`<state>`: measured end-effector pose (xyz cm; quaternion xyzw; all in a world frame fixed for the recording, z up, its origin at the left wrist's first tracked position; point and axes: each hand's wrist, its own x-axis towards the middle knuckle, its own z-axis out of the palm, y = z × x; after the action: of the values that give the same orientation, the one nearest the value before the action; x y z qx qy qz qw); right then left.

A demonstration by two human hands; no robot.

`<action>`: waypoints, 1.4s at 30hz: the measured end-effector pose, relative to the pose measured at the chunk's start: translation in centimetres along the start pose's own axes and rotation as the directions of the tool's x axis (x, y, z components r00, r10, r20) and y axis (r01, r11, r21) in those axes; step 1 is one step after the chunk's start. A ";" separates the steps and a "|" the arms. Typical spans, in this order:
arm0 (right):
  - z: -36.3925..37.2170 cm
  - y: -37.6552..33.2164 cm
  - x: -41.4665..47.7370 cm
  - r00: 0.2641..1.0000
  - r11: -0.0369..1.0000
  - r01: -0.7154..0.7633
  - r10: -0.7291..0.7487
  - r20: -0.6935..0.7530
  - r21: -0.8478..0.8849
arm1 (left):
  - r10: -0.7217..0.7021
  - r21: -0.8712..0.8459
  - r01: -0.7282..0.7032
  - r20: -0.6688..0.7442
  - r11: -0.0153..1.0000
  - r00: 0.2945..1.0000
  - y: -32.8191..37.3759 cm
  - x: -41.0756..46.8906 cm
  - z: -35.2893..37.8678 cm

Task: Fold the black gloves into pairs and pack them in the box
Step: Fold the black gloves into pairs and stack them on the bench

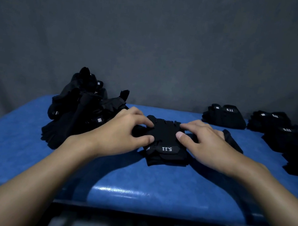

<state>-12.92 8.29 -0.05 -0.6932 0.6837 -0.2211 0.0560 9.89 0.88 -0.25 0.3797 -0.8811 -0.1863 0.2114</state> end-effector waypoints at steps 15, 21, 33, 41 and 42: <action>-1.1 0.0 -1.3 0.965 0.973 0.167 -0.194 0.174 0.159 | 0.071 0.070 -0.074 0.045 0.995 0.996 0.1 -0.1 1.0; -1.4 -0.3 -1.3 0.967 0.955 0.152 -0.197 0.162 0.255 | 0.086 0.084 -0.090 0.043 0.992 0.995 0.1 -0.1 1.0; -0.8 0.6 -1.2 0.950 0.971 0.122 -0.174 0.257 0.207 | 0.086 0.128 -0.095 0.073 0.987 0.994 -0.1 0.0 1.2; -1.3 0.4 -1.4 0.955 0.955 0.206 -0.244 0.168 0.214 | 0.065 0.208 -0.089 0.119 0.974 0.991 0.2 -0.1 1.2; -1.2 0.5 -1.3 0.950 0.957 0.215 -0.251 0.187 0.193 | 0.068 0.210 -0.091 0.115 0.973 0.991 0.2 -0.1 1.2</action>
<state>-13.78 9.85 0.57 -0.7812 0.5657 -0.2097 0.1602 9.25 1.28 -1.20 0.3541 -0.9207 -0.1015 0.1288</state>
